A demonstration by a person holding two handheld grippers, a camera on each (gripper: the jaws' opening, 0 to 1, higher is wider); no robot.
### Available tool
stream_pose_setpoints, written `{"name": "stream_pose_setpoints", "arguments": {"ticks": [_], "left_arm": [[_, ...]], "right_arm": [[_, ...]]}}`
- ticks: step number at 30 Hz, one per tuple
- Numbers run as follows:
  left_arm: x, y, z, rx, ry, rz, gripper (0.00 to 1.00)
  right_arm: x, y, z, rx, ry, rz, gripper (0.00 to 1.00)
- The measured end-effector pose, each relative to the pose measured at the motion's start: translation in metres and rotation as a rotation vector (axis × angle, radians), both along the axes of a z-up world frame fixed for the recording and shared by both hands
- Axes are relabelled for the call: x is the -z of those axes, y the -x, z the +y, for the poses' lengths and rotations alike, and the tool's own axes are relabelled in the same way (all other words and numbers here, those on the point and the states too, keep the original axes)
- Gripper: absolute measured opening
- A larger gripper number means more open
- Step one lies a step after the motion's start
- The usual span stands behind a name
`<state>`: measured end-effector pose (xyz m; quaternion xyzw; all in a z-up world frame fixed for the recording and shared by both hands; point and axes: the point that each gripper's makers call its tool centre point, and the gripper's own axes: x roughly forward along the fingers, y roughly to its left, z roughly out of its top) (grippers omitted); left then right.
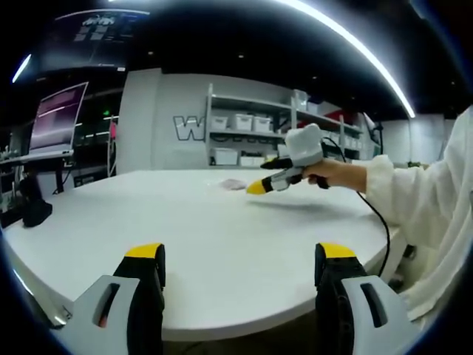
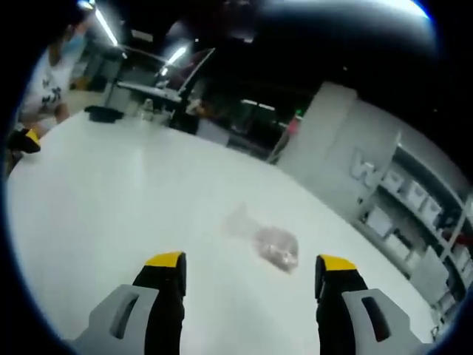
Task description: Open the resealable bag by pulling the two sides of the seal apart until the entire bag opening is separated and visibly accessible.
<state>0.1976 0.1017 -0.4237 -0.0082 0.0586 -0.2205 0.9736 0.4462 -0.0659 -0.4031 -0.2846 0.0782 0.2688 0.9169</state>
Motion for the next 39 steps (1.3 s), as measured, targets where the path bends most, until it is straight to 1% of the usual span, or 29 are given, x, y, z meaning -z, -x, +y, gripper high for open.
{"name": "stream_pose_setpoints", "arguments": {"ticks": [2,5,10,12,17,23,28,31,35,39], "left_arm": [[0.001,0.000,0.000,0.000,0.001,0.002,0.82],[0.001,-0.001,0.000,0.000,0.003,0.004,0.82],[0.001,-0.002,0.002,-0.003,0.005,0.004,0.82],[0.002,-0.003,0.002,-0.004,0.006,0.007,0.82],[0.003,-0.003,0.001,-0.003,0.008,0.011,0.81],[0.004,-0.002,-0.001,0.004,0.012,0.015,0.81],[-0.003,-0.003,0.001,0.001,0.026,0.000,0.81],[-0.004,-0.004,0.001,0.001,0.023,0.000,0.81],[-0.007,-0.004,0.001,0.005,0.038,-0.008,0.81],[-0.005,-0.005,0.004,0.002,0.032,-0.002,0.81]], "right_arm": [[0.003,-0.003,0.002,-0.006,0.013,0.000,0.71],[0.005,-0.009,0.003,-0.007,0.047,-0.021,0.70],[0.005,-0.012,0.006,-0.014,0.033,-0.026,0.70],[0.004,-0.013,0.006,-0.011,0.037,-0.028,0.68],[0.004,-0.016,0.006,-0.013,0.057,-0.040,0.67],[0.009,-0.019,0.011,-0.018,0.068,-0.037,0.67],[0.010,-0.023,0.011,-0.009,0.074,-0.036,0.65],[0.009,-0.024,0.012,-0.008,0.067,-0.033,0.65],[0.008,-0.027,0.016,-0.009,0.068,-0.035,0.65],[0.007,-0.029,0.022,-0.013,0.068,-0.039,0.65]]}}
